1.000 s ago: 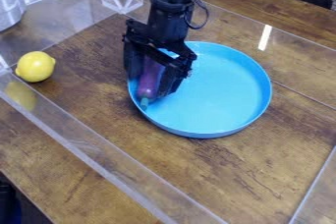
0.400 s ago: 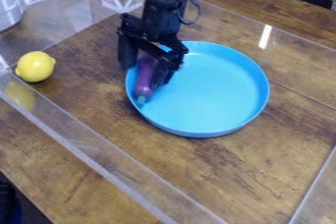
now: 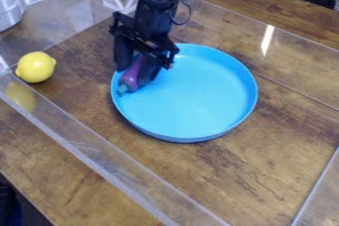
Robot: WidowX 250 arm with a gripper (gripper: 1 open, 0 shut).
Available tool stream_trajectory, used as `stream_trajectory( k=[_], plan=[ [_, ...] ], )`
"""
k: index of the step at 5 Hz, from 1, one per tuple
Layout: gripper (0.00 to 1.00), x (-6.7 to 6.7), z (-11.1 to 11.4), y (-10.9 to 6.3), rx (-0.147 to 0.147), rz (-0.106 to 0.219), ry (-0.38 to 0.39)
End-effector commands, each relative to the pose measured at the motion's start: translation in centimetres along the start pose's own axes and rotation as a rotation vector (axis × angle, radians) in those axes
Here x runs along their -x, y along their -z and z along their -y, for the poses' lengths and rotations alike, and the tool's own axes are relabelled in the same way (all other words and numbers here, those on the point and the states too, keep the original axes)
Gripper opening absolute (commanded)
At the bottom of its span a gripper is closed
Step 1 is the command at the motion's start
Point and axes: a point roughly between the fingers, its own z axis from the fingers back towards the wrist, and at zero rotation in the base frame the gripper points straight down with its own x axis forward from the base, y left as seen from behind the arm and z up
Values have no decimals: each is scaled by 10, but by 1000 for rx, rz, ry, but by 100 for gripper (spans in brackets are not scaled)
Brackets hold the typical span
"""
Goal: Remove the purple eggplant from inside the blue tray and put it on the table
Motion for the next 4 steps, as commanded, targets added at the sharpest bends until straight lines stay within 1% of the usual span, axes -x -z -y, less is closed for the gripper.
stream_trajectory(
  k=[1,2,3,4],
  plan=[
    [0,-9,-19,-19,-25,55,-38],
    [100,-12,-21,-17,-39,50,-41],
    [100,-15,-24,-16,-52,45,-44],
    [100,-19,-23,-14,-57,44,-49]
  ],
)
